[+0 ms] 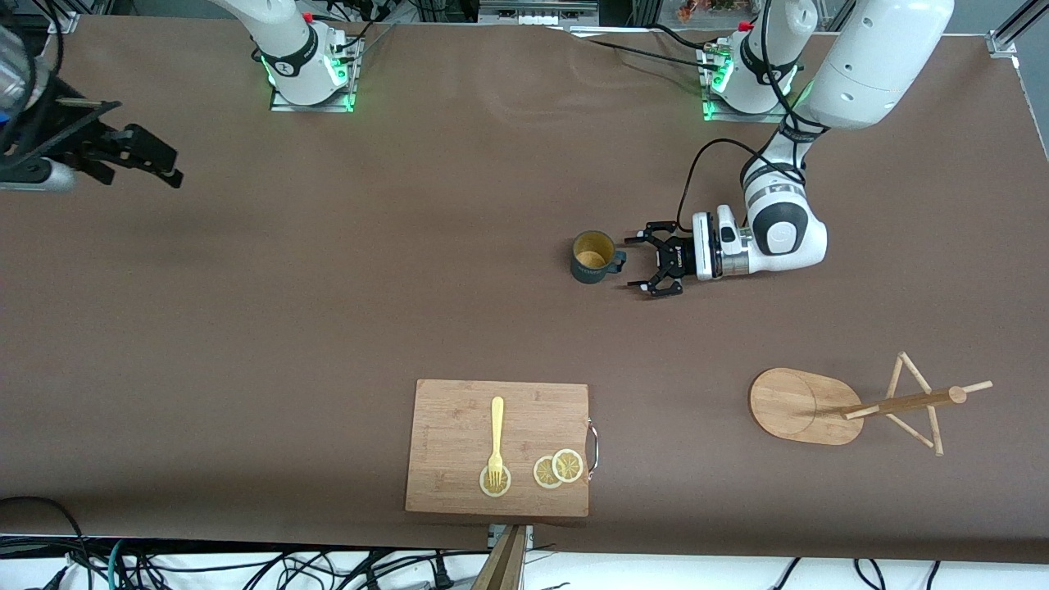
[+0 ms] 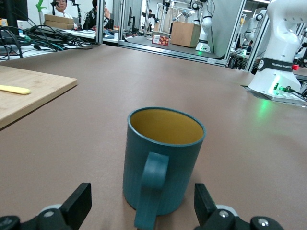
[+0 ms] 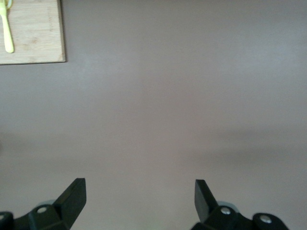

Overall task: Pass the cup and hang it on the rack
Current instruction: 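Move the left gripper to the mug handle and close on it, then lift the mug by its handle and carry it toward the rack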

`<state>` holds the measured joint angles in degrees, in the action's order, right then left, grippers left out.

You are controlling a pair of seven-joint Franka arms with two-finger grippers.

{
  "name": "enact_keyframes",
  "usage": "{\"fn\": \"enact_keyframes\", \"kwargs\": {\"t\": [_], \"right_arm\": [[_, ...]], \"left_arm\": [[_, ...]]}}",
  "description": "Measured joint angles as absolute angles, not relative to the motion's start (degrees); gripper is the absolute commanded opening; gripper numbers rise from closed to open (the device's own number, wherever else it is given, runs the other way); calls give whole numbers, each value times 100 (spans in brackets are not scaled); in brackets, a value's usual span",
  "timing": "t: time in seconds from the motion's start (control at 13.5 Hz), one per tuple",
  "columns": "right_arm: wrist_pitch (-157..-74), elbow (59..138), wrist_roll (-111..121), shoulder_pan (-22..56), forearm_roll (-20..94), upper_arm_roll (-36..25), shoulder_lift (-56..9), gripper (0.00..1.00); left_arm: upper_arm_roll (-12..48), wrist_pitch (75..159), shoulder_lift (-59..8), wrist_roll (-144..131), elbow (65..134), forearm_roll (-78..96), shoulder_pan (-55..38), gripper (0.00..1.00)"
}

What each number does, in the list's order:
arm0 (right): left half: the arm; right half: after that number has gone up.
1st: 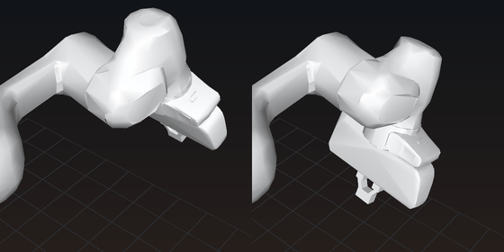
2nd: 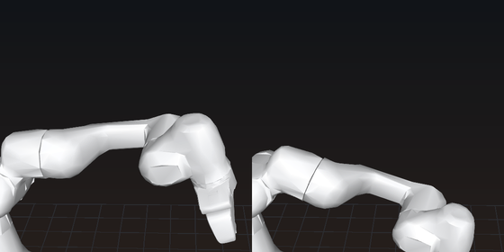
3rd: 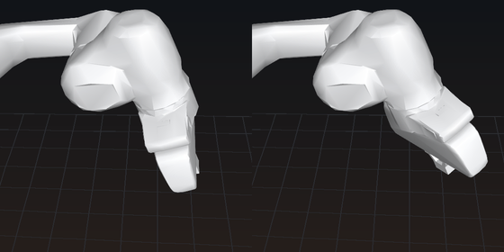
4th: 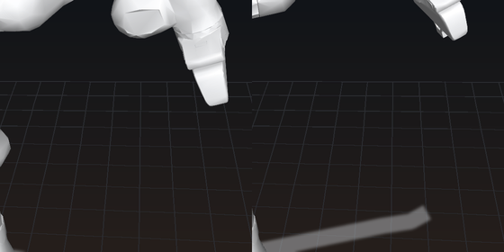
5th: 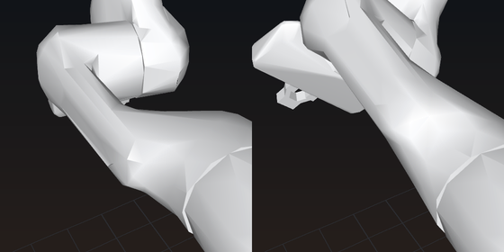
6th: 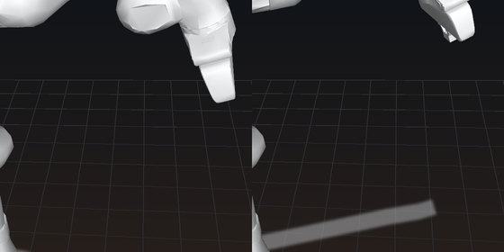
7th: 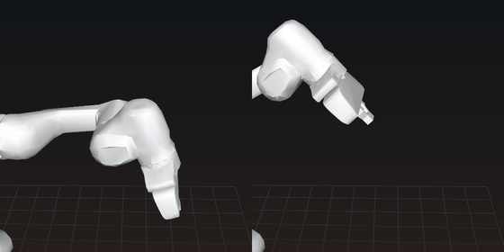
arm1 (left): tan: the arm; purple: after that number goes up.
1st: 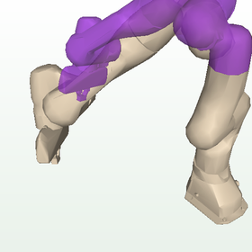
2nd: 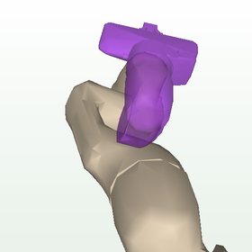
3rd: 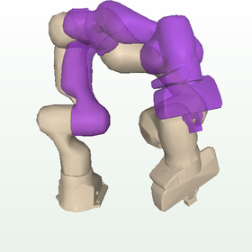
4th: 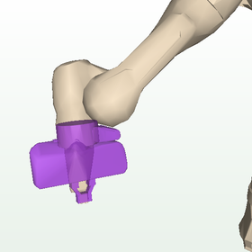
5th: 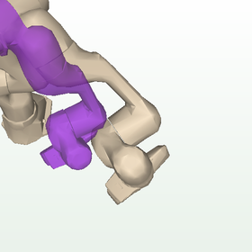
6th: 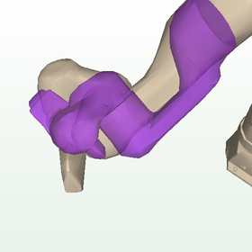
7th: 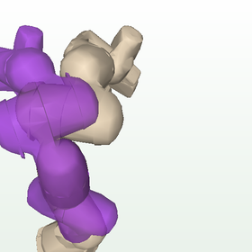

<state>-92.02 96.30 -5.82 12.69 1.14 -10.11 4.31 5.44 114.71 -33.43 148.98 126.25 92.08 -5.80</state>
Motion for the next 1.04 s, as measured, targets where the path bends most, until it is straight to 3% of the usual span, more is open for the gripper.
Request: {"fn": "enact_keyframes", "kwargs": {"t": [0.15,0.37,1.04], "right_arm": [[-9098,9615,-453,630,115,-532,417,100],[-9007,9606,-433,535,114,-464,419,100],[-8987,9404,-339,529,113,-417,416,100]], "left_arm": [[561,11471,-3396,14965,12628,9228,-579,12],[639,11471,-3481,15030,12628,9375,-580,0],[625,10876,-3157,14479,12521,9251,-78,0]]}}
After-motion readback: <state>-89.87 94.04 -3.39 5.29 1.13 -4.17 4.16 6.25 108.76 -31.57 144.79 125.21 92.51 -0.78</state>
